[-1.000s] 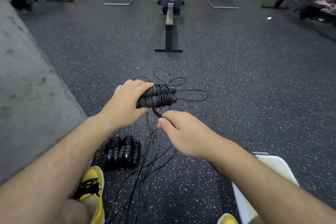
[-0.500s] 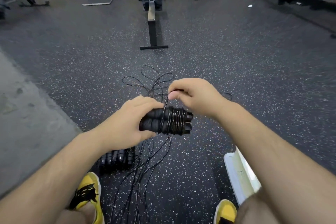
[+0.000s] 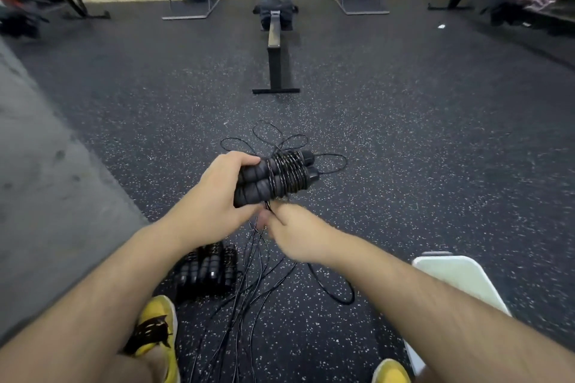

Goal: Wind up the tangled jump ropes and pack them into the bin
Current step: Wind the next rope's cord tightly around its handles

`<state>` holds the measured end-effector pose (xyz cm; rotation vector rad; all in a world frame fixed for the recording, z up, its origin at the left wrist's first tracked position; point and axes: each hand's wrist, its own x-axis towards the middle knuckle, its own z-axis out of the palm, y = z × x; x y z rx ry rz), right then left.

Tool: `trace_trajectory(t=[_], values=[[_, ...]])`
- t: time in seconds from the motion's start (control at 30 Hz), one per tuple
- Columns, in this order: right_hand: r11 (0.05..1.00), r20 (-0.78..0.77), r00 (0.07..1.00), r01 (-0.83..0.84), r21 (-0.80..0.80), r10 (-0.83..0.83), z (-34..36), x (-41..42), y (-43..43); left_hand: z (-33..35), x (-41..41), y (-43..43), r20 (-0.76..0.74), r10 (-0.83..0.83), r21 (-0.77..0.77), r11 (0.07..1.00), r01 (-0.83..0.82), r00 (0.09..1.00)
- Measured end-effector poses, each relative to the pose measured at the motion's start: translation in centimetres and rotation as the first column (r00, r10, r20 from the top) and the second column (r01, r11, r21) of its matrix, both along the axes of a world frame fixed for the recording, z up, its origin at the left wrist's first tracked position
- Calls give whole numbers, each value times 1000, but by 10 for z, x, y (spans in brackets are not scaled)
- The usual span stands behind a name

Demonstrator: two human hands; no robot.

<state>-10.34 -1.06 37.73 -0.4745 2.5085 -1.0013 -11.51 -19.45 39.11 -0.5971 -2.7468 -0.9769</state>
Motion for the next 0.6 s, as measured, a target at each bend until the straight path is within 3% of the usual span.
trace_trajectory(t=[0.17, 0.37, 0.47, 0.6], values=[[997, -80, 996, -38, 67, 43, 10, 11, -9, -5, -11, -12, -39, 54, -123, 991, -58, 998], [984, -69, 988, -127, 126, 137, 31, 20, 1, -9, -18, -14, -78, 42, -255, 965, -61, 996], [971, -247, 957, -101, 215, 155, 43, 24, 8, -11, -21, -14, -64, 57, -310, 948, -74, 996], [940, -510, 833, -37, 339, 216, 53, 15, 17, -12, -21, -10, -105, -18, -361, 932, -21, 994]])
